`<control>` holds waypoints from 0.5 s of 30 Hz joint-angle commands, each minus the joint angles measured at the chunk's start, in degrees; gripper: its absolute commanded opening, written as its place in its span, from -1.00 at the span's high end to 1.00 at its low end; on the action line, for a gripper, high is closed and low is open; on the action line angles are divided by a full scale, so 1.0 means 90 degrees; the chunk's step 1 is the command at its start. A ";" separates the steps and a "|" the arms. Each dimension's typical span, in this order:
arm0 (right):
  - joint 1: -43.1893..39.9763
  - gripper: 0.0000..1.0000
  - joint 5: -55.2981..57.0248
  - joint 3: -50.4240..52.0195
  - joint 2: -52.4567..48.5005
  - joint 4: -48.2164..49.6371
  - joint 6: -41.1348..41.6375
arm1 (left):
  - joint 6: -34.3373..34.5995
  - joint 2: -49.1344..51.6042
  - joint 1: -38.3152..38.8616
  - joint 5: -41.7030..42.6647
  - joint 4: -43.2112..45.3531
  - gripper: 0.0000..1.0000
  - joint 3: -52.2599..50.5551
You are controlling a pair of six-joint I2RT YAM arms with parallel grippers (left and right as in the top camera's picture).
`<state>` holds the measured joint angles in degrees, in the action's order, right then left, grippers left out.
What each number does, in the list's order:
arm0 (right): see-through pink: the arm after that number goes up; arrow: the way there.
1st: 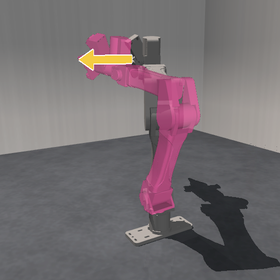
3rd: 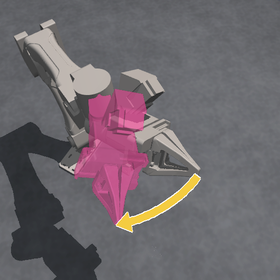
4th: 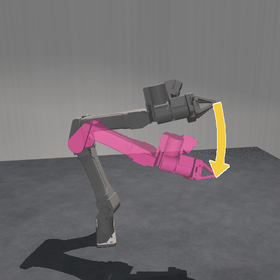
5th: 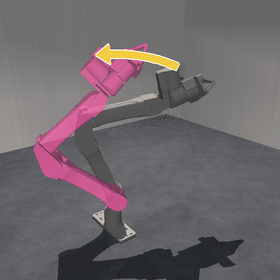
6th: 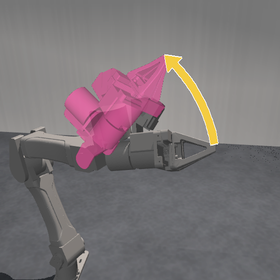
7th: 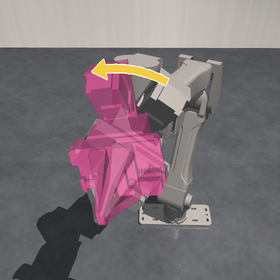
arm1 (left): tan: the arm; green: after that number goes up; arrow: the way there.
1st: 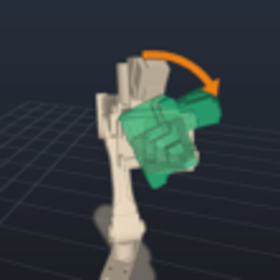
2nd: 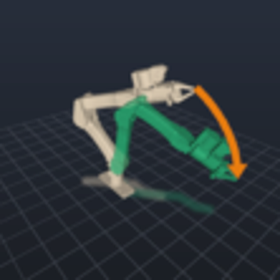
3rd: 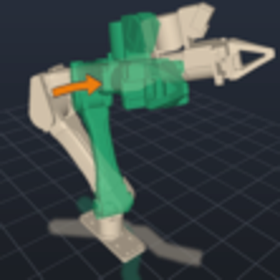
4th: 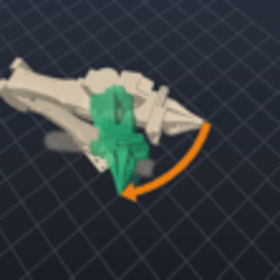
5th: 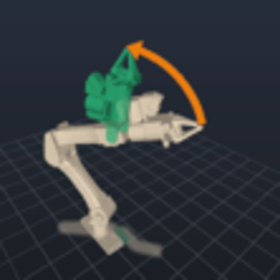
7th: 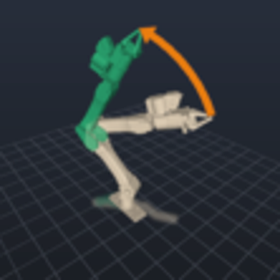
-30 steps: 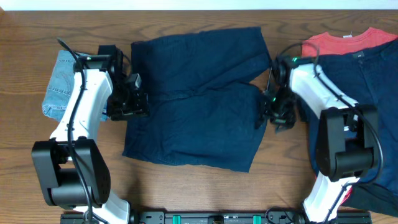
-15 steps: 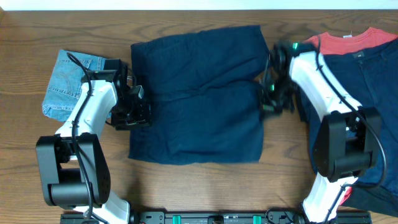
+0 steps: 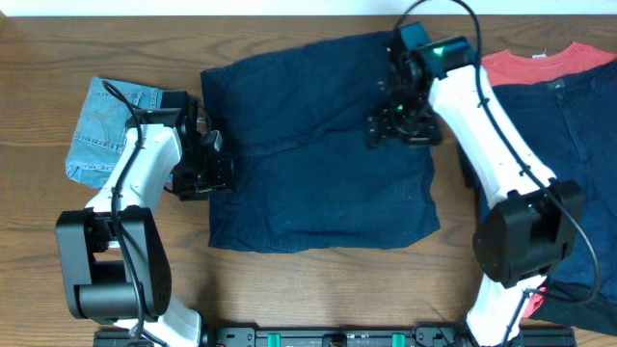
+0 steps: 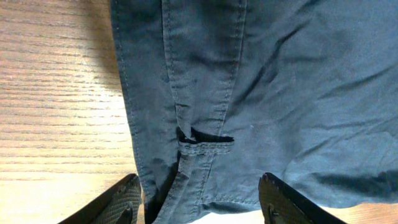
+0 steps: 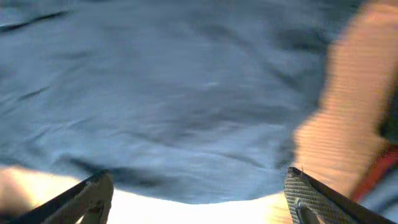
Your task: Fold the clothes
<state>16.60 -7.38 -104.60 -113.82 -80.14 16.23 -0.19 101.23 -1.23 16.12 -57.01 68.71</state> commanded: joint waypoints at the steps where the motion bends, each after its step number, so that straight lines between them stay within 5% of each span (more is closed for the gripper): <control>1: -0.0571 -0.72 0.0425 0.0330 0.0056 -0.0027 0.0262 | 0.0032 0.0029 0.0010 -0.0012 -0.0053 -0.23 -0.0029; 4: -0.0950 -0.66 0.0153 0.0563 0.0056 -0.0017 0.0024 | 0.0061 0.0029 0.0024 -0.0012 0.0107 -0.16 -0.0153; 12: -0.1326 -0.61 -0.0211 0.0767 0.0056 -0.0053 -0.0359 | 0.0437 0.0032 0.0158 -0.0075 0.1668 0.44 -0.1491; 15: -0.1326 -0.65 -0.0211 0.0772 0.0056 -0.0051 -0.0355 | 0.1095 0.0034 0.0087 -0.0780 0.1996 0.59 -0.1967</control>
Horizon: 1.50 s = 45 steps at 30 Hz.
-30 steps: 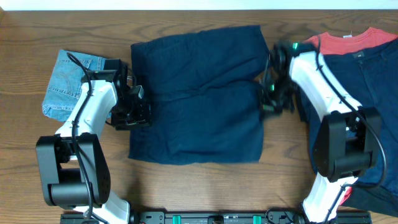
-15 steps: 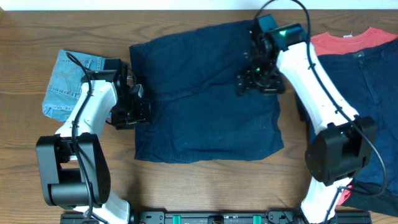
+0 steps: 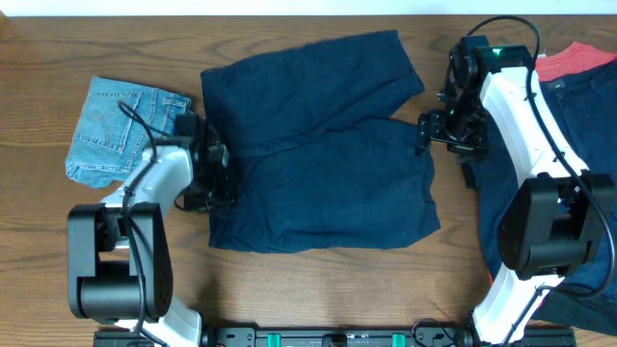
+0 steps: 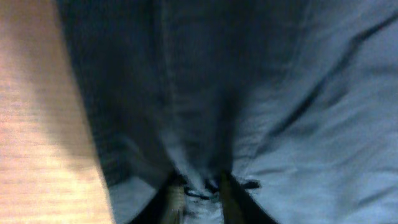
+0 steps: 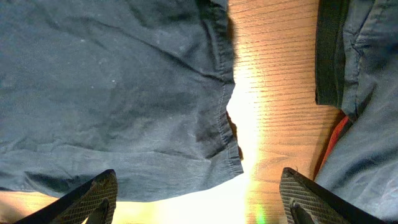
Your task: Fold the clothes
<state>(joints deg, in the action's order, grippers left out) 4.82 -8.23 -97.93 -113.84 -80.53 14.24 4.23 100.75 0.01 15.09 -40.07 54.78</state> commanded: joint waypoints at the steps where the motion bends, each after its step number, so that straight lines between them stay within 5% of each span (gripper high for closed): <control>1: -0.0017 -0.67 -0.0117 0.0046 0.0058 0.0007 -0.0134 | 0.1018 0.0087 -0.0097 -0.1105 0.0136 0.59 -0.0537; 4: -0.0017 -0.72 -0.0112 0.0172 0.0058 0.0066 -0.0112 | 0.2023 0.0087 -0.0430 -0.2115 0.0017 0.61 -0.0685; 8: -0.0015 -0.68 -0.0119 0.0787 0.0058 0.0398 -0.0058 | 0.2380 0.0080 -0.1229 -0.2244 -0.0058 0.75 -0.0682; 13: 0.0219 -0.30 -0.1171 0.1991 0.0058 0.1090 -0.0566 | 0.1712 0.0080 -0.1880 -0.1030 0.0160 0.78 -0.0680; 21: 0.0984 -0.24 -0.2188 0.3385 0.0058 0.2868 -0.0682 | 0.1190 0.0080 -0.1707 -0.0818 0.0153 0.74 -0.0680; 23: 0.1183 0.56 -0.2157 0.3497 0.0058 0.3208 -0.0614 | 0.1173 0.0073 -0.1700 -0.0818 0.0131 0.74 -0.0680; 26: 0.1222 0.97 -0.1940 0.3283 0.0121 0.3164 -0.0614 | 0.1064 0.0058 -0.1700 -0.0816 0.0078 0.74 -0.0675; 35: 0.1151 0.97 -0.1535 0.1156 0.0826 0.2004 -0.1455 | 0.0889 0.0041 -0.1700 -0.0818 0.0019 0.71 -0.0668; 37: 0.1151 0.05 -0.1190 0.1086 0.0925 0.2013 -0.1253 | 0.0889 0.0041 -0.1700 -0.0818 0.0022 0.66 -0.0670; 40: 0.1132 -0.35 -0.0695 0.1166 0.0903 0.1547 -0.0940 | 0.0886 0.0041 -0.1700 -0.0818 0.0005 0.58 -0.0668; 45: 0.1134 -0.30 -0.0716 0.2079 0.0896 0.1163 -0.0668 | 0.0889 0.0041 -0.1700 -0.0818 0.0024 0.46 -0.0670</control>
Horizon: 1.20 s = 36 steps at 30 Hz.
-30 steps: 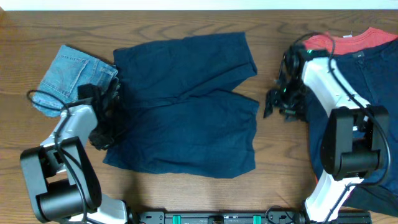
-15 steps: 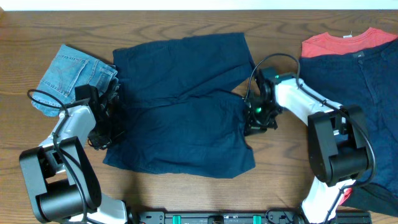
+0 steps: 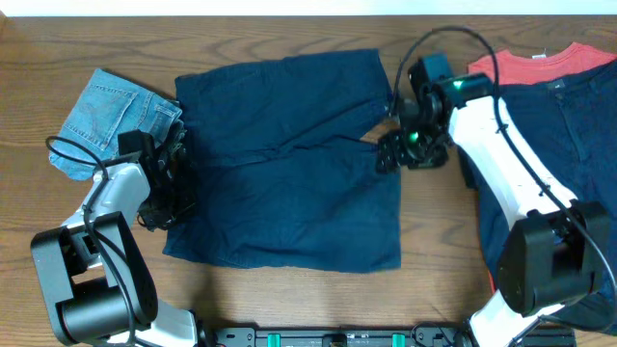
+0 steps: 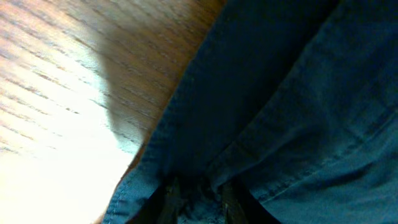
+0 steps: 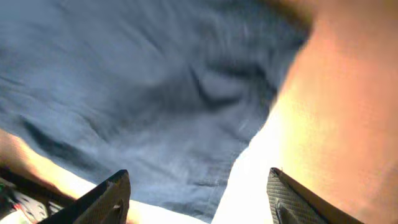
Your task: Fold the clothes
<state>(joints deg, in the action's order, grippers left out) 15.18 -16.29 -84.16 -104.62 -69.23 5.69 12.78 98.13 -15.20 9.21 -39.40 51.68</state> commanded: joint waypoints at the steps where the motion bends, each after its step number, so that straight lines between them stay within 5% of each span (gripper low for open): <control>1: -0.0015 -0.24 0.0063 0.0811 -0.0129 -0.0041 0.0291 | -0.0061 0.0333 -0.0010 -0.0165 -0.0041 0.45 -0.0323; 4: 0.0061 0.10 -0.0510 0.1717 -0.0129 0.0311 0.0265 | -0.0061 0.0333 -0.0010 -0.0165 -0.0041 0.44 -0.0325; 8: 0.0197 0.30 -0.1093 0.2705 -0.0129 0.0913 0.0270 | -0.0061 0.0333 -0.0010 -0.0165 -0.0041 0.44 -0.0325; 17: 0.0551 -0.22 -0.1484 0.3905 -0.0129 0.1093 0.1311 | -0.0061 0.0333 -0.0010 -0.0163 -0.0044 0.42 -0.0325; 21: 0.0816 -0.14 -0.1481 0.4223 -0.0126 0.1248 0.1661 | -0.0061 0.0333 -0.0010 -0.0163 -0.0044 0.41 -0.0325; 25: 0.0869 0.17 -0.1389 0.4243 -0.0124 0.1549 0.1853 | -0.0063 0.0330 -0.0010 -0.0163 -0.0051 0.41 -0.0323; 36: 0.0180 0.14 -0.0466 0.4165 0.0170 0.1957 0.2198 | -0.0544 -0.0192 -0.0010 0.0248 -0.0775 0.29 0.0138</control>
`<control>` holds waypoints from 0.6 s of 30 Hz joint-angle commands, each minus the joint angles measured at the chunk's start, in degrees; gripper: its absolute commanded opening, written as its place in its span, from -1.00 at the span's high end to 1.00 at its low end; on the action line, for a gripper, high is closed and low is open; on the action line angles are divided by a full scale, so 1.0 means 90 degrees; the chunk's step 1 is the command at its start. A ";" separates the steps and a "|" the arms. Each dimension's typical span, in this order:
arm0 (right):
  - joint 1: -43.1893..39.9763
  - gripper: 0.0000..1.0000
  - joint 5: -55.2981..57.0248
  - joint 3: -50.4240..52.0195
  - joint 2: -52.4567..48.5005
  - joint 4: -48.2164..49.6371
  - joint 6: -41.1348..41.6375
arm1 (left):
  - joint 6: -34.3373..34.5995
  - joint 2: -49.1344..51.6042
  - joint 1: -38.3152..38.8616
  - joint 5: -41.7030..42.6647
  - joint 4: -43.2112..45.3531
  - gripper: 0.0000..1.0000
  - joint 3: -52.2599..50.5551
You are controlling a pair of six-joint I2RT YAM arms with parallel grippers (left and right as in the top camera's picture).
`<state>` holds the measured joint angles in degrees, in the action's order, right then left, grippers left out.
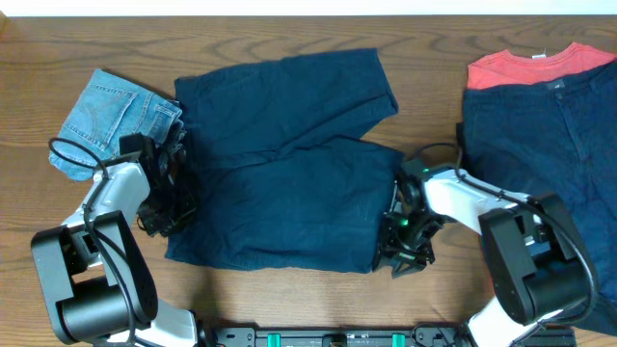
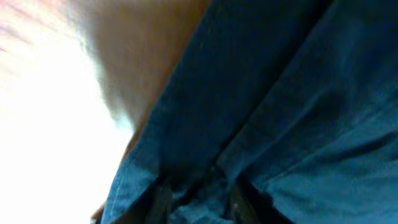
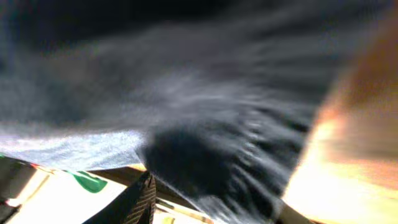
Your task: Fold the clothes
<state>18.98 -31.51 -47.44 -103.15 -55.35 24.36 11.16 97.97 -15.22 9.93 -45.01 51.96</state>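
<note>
Navy shorts lie spread flat mid-table, waistband to the left, both legs pointing right. My left gripper is shut on the waistband's left edge; the left wrist view shows bunched navy cloth pinched between the fingers of that gripper. My right gripper sits at the near leg's lower right hem corner. The right wrist view is blurred: dark cloth fills the wide gap of the gripper, which stands open around it.
Folded light denim shorts lie at the back left, close to my left arm. At the right a red shirt lies under another dark navy garment. A black rail runs along the table's front edge.
My right gripper has moved from the notch between the two legs to the near leg's lower right hem corner. The left gripper still holds the waistband, and the shorts lie as before.
First my left gripper was open at the waistband and the right one open over the far leg. Then the left was shut on the waistband, the right beside the shorts. Later the shorts lay further left and turned. Now the right is at the near hem.
</note>
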 commanded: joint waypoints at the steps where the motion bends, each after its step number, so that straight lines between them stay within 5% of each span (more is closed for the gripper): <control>1: -0.0321 0.11 0.1219 0.0085 0.0146 0.0478 0.0124 | -0.0469 -0.0376 -0.0007 0.0289 -0.0287 0.27 0.0192; 12: -0.0512 -0.01 0.1523 0.0100 0.1280 0.0488 0.0364 | -0.0129 -0.2625 -0.0073 0.0488 -0.1078 -0.03 0.0301; 18: -0.0143 -0.01 0.1426 0.0391 0.1268 0.0435 0.0605 | 0.0461 -0.2807 -0.0228 -0.0002 -0.1494 -0.06 0.0291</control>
<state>15.70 -19.18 -45.52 -92.14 -50.87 27.83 11.49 72.58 -16.38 13.08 -57.47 54.04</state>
